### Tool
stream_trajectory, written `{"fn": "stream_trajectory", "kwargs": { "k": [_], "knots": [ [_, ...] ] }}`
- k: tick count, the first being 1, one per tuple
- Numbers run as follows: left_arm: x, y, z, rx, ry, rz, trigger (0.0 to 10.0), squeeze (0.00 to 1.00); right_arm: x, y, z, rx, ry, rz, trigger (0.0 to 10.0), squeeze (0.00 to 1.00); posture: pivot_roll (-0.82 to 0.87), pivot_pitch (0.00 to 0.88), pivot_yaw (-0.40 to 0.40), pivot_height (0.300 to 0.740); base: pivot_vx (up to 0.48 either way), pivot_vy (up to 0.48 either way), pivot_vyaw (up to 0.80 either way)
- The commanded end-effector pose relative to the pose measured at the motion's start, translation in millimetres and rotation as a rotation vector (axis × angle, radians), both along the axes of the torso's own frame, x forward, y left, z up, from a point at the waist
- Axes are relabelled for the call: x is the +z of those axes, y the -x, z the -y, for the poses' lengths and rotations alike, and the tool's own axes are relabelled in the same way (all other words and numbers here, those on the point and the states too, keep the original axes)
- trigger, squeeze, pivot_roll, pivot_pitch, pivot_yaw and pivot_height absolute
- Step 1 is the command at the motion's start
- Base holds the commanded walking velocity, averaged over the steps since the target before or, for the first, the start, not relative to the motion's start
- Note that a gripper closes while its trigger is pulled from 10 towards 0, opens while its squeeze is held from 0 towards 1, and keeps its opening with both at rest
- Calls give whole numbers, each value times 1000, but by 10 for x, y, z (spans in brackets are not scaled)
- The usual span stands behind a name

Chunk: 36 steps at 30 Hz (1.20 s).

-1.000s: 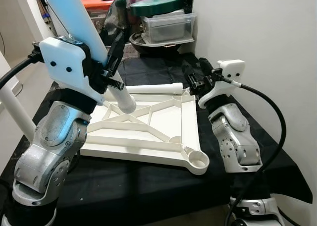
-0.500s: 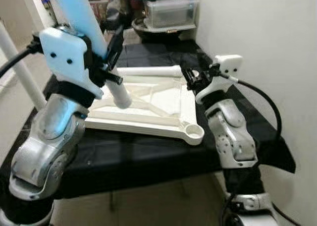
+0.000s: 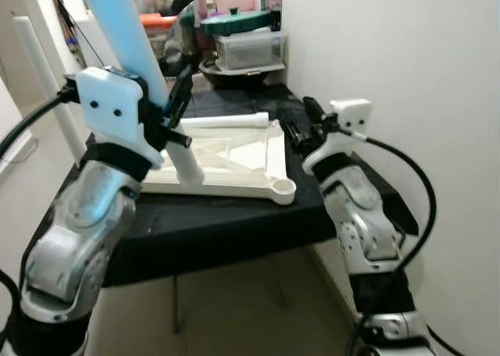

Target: Building children table

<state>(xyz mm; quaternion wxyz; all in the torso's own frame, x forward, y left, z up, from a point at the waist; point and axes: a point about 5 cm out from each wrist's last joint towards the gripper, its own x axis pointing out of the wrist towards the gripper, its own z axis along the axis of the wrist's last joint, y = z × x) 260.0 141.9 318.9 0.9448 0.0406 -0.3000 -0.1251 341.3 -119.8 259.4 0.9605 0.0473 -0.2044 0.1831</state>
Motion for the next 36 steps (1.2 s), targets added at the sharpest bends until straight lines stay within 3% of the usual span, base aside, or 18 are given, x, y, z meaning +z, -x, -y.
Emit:
{"fn": "stream_trajectory", "kwargs": {
  "k": [1,4,8,10,13,18,19,20,23,24,25,28,31,36],
  "knots": [
    [-47,-45,-48,-7,-7,-38,10000,0,-78,-22,-33,38,28,-40,10000,0,-51,0,41,740,0,0,0],
    [-109,-101,-62,-54,-24,-88,10000,0,-235,-45,-82,121,132,-118,10000,0,-46,0,39,740,0,0,0],
    [-149,-136,-72,-86,-29,-122,10000,0,-291,-61,-73,147,162,-132,10000,0,-46,0,39,740,0,0,0],
    [-181,-184,-108,-177,-48,-166,10000,0,-331,-134,9,236,195,-178,10000,0,-36,0,31,740,0,0,0],
    [-170,-220,-167,-238,-56,-183,10000,0,-378,-196,98,300,251,-237,10000,0,-36,0,31,740,0,0,0],
    [-132,-285,-242,-306,-55,-212,10000,0,-364,-236,196,371,257,-264,10000,20,-36,0,31,740,0,0,0],
    [-108,-328,-281,-329,-66,-220,10000,0,-358,-216,213,455,258,-273,10000,1000,-36,0,31,740,0,0,0],
    [-82,-367,-304,-352,-78,-226,10000,0,-370,-188,213,524,286,-276,10000,1000,-31,0,27,740,0,0,0],
    [-65,-389,-317,-364,-88,-228,10000,0,-385,-168,211,565,310,-281,10000,1000,-31,0,27,740,0,0,0],
    [-35,-421,-330,-382,-68,-232,10000,0,-410,-165,197,584,328,-283,10000,851,-29,0,21,740,0,0,0],
    [-14,-446,-338,-397,-45,-233,10000,0,-424,-170,180,586,333,-283,10000,0,-29,0,21,740,0,0,0],
    [-1,-461,-343,-406,-29,-234,10000,0,-431,-175,168,586,332,-283,10000,0,-29,0,21,740,0,0,0],
    [-29,-487,-334,-500,32,-270,10000,0,-419,-145,78,666,315,-283,10000,0,-25,0,18,740,0,0,0],
    [-86,-486,-301,-601,71,-313,10000,0,-389,-154,-1,695,302,-275,10000,0,-30,0,23,740,0,0,0]
  ]
}}
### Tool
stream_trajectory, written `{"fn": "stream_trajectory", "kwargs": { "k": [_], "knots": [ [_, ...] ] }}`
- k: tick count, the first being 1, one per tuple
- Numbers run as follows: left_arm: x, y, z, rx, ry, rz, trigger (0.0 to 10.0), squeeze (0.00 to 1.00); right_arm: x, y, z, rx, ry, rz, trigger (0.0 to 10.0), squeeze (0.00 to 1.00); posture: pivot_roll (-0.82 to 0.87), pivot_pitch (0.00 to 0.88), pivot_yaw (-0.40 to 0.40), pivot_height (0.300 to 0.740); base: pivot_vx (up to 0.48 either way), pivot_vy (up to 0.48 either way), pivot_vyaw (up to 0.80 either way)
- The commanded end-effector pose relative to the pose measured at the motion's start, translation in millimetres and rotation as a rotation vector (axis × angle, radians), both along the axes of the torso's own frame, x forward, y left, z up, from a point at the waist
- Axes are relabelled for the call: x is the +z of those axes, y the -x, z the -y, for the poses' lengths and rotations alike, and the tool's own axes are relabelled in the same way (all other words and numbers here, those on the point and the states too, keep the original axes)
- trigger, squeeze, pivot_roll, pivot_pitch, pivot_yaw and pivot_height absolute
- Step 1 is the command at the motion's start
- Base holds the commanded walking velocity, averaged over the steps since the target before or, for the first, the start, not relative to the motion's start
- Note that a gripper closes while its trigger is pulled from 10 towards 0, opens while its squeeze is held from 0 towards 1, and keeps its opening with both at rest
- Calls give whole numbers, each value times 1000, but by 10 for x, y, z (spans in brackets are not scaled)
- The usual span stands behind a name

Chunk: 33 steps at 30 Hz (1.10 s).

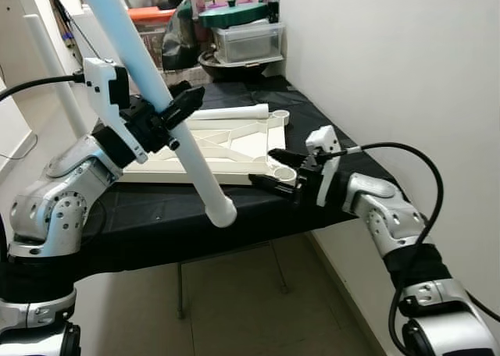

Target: Building children table

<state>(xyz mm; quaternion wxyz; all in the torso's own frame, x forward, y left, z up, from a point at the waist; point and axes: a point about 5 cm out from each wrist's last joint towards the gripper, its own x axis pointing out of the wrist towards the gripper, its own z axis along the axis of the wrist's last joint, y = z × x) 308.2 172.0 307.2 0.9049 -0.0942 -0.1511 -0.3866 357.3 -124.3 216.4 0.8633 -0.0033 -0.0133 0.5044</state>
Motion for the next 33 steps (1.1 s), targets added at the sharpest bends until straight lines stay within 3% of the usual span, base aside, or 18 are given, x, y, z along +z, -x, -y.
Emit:
{"fn": "stream_trajectory", "kwargs": {
  "k": [1,6,16,33],
  "knots": [
    [-6,6,29,-56,30,-18,10000,0,74,-41,-71,-8,-16,11,10000,0,-30,0,23,740,0,0,0],
    [-105,9,110,-99,27,-36,10000,0,143,-155,-88,-125,-87,4,10000,0,-28,0,26,740,0,0,0],
    [-132,23,187,-132,18,-40,10000,0,79,-193,-47,-262,-125,20,10000,0,-33,0,39,740,0,0,-800],
    [-118,18,173,-132,4,-26,10000,0,77,-175,-62,-273,-138,37,10000,0,-35,0,47,740,0,0,-695]
  ]
}}
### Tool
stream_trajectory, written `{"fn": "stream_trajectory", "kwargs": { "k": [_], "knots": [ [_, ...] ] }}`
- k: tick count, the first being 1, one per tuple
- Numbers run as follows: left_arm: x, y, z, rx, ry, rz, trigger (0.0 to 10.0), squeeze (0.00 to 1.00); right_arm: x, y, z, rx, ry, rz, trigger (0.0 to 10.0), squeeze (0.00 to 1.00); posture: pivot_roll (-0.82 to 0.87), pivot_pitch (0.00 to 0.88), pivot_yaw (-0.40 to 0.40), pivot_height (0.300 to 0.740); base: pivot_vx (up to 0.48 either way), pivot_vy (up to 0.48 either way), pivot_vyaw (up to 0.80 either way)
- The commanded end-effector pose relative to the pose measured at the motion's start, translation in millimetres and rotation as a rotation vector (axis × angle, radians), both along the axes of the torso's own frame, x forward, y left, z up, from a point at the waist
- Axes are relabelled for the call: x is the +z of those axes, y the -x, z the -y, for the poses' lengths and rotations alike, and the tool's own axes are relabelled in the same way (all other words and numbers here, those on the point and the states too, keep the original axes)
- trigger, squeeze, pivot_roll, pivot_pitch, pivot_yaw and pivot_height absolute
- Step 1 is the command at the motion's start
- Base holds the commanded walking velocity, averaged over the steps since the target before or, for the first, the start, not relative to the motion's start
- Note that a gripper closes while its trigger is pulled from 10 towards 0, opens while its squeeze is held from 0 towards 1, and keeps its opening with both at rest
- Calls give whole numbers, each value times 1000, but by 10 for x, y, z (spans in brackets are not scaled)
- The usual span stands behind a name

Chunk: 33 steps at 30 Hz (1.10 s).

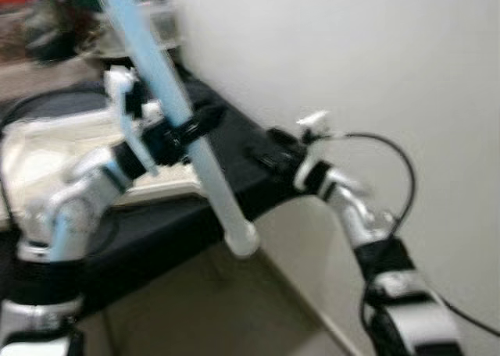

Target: Building children table

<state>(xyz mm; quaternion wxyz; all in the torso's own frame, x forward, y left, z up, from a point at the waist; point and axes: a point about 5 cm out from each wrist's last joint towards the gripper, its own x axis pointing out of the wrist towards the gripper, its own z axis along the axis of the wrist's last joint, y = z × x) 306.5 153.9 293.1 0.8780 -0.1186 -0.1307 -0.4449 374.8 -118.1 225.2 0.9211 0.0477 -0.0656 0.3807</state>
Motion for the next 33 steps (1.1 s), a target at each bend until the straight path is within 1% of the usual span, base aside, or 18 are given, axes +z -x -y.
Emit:
{"fn": "stream_trajectory", "kwargs": {
  "k": [1,3,6,8,10,11,12,13,14,15,17,19,21,23,26,27,29,33],
  "knots": [
    [28,0,-10,6,-13,13,10000,0,-3,2,-2,4,10,5,10000,0,-35,0,47,740,0,0,0],
    [36,0,-12,7,-17,17,10000,0,-1,9,-9,28,9,-6,10000,0,-35,0,47,740,0,0,0],
    [65,-16,-36,10,-37,28,10000,0,6,49,-13,138,41,-23,10000,0,-33,0,48,740,0,0,0],
    [60,-24,-62,1,-63,28,10000,0,-21,61,53,198,105,-45,10000,0,-33,0,48,740,0,0,0],
    [60,-24,-62,1,-63,28,10000,0,-21,61,53,198,105,-45,10000,0,-33,0,48,740,0,0,0],
    [55,-21,-78,-17,-78,21,10000,0,-39,64,109,220,149,-51,10000,0,-32,0,42,740,0,0,0],
    [55,-21,-78,-17,-78,21,10000,0,-39,64,109,220,149,-51,10000,0,-32,0,42,740,0,0,0],
    [47,-18,-101,-34,-102,15,10000,0,-49,75,182,261,158,-88,10000,0,-30,0,38,740,0,0,0],
    [47,-18,-101,-34,-102,15,10000,0,-49,75,182,261,158,-88,10000,0,-30,0,38,740,0,0,0],
    [45,-11,-122,-51,-118,11,10000,0,-39,91,250,289,181,-84,10000,0,-32,0,39,740,0,0,0],
    [48,-12,-142,-60,-134,11,10000,0,-27,106,302,316,193,-96,10000,0,-30,0,38,740,0,0,0],
    [58,-26,-151,-63,-136,14,10000,0,3,119,307,338,189,-98,10000,0,-30,0,38,740,0,0,0],
    [70,-38,-141,-66,-136,17,10000,0,30,143,272,368,182,-98,10000,0,-34,0,46,740,0,0,0],
    [87,-65,-74,-79,-127,25,10000,0,62,195,139,425,175,-97,10000,0,-34,0,43,740,0,0,0],
    [93,-73,2,-101,-116,33,10000,0,80,238,9,467,166,-102,10000,0,-35,0,44,740,0,0,0],
    [93,-73,2,-101,-116,33,10000,0,80,238,9,467,166,-102,10000,0,-35,0,44,740,0,0,0],
    [82,-77,39,-114,-113,34,10000,0,84,255,-81,501,150,-128,10000,0,-35,0,44,740,0,0,0],
    [53,-79,94,-138,-105,31,10000,0,45,267,-176,546,146,-157,10000,0,-37,0,43,740,0,0,0]
  ]
}}
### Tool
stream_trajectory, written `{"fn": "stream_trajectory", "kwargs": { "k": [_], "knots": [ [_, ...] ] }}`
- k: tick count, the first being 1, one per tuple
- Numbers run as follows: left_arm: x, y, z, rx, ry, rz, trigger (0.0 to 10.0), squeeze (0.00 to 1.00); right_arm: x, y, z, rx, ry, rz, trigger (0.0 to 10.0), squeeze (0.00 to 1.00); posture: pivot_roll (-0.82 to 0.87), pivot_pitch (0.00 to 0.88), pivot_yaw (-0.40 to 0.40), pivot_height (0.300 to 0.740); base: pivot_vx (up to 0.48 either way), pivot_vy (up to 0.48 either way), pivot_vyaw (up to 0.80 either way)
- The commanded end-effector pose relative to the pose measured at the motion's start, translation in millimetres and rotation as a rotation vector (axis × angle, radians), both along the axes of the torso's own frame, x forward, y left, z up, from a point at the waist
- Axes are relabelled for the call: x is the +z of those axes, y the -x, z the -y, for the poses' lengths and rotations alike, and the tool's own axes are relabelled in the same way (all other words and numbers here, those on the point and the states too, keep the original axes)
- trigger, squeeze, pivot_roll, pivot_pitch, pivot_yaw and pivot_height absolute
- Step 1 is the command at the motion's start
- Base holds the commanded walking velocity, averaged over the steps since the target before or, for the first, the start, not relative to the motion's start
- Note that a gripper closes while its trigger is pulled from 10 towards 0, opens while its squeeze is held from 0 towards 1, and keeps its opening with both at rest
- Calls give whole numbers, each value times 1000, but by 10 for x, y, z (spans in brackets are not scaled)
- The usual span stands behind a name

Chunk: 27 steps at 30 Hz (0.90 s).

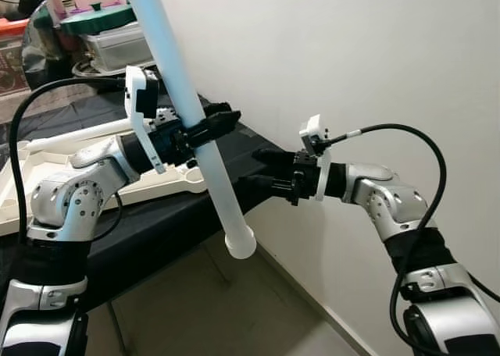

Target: Building children table

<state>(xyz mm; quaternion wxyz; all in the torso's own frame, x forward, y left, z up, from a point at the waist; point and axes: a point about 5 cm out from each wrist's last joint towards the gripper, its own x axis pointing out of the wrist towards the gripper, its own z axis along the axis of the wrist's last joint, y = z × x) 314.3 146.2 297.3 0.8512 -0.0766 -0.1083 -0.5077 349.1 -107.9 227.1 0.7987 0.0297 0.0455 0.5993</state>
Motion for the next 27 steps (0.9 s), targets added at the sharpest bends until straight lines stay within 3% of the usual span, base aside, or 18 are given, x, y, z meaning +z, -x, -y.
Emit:
{"fn": "stream_trajectory", "kwargs": {
  "k": [1,17,27],
  "knots": [
    [5,-2,27,-12,0,10,10000,0,19,13,-78,43,8,-3,10000,0,-37,0,43,740,0,0,0],
    [-33,-17,146,-41,11,5,10000,0,-38,157,-352,155,15,-59,10000,0,-42,0,41,740,0,0,0],
    [-10,-41,181,-36,15,17,10000,0,-153,191,-524,163,84,-92,10000,0,-42,0,41,740,0,0,0]
  ]
}}
